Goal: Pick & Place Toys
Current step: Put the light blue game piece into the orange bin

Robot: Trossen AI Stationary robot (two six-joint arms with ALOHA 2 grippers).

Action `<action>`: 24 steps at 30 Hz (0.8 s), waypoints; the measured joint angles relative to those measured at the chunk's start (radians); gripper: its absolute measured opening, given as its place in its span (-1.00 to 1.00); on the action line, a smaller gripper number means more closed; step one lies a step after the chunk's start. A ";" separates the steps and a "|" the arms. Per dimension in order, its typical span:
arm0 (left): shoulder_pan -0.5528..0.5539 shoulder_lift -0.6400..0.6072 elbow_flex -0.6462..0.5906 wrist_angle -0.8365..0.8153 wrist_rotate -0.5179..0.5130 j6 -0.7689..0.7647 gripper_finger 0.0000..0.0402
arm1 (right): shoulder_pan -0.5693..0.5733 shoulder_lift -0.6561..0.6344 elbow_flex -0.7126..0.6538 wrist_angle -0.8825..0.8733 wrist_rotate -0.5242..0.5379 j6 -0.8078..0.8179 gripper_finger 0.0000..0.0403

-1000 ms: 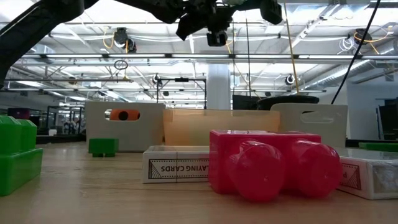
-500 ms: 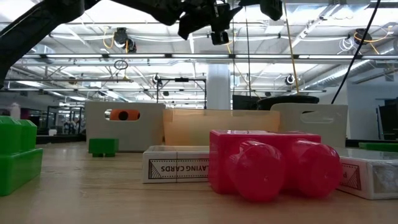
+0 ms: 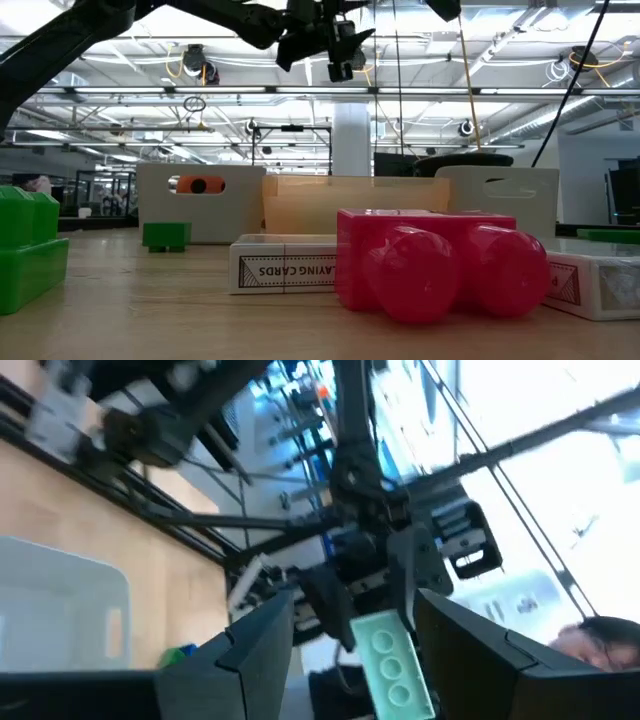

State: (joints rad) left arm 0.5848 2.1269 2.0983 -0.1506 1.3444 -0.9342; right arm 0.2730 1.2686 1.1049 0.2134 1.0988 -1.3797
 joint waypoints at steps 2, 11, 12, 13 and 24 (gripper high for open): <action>0.018 -0.005 0.000 -0.001 -0.016 -0.003 0.05 | 0.005 0.000 0.000 -0.001 0.000 0.044 -0.29; 0.092 -0.082 0.000 0.102 -0.059 -0.010 0.05 | 0.011 0.000 0.000 -0.001 0.000 0.276 -0.30; 0.101 -0.099 0.000 0.101 -0.062 -0.008 0.05 | 0.010 0.000 0.000 -0.001 -0.001 0.305 -0.30; 0.109 -0.114 0.000 0.101 -0.062 0.001 0.05 | 0.009 0.000 0.000 -0.002 -0.003 0.331 -0.30; 0.193 -0.321 0.000 0.101 -0.113 0.120 0.05 | -0.100 0.000 0.086 -0.176 -0.174 0.818 -0.30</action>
State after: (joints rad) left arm 0.7777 1.8055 2.0983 -0.0494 1.2314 -0.8139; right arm 0.1727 1.2682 1.1910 0.0370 0.9251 -0.5620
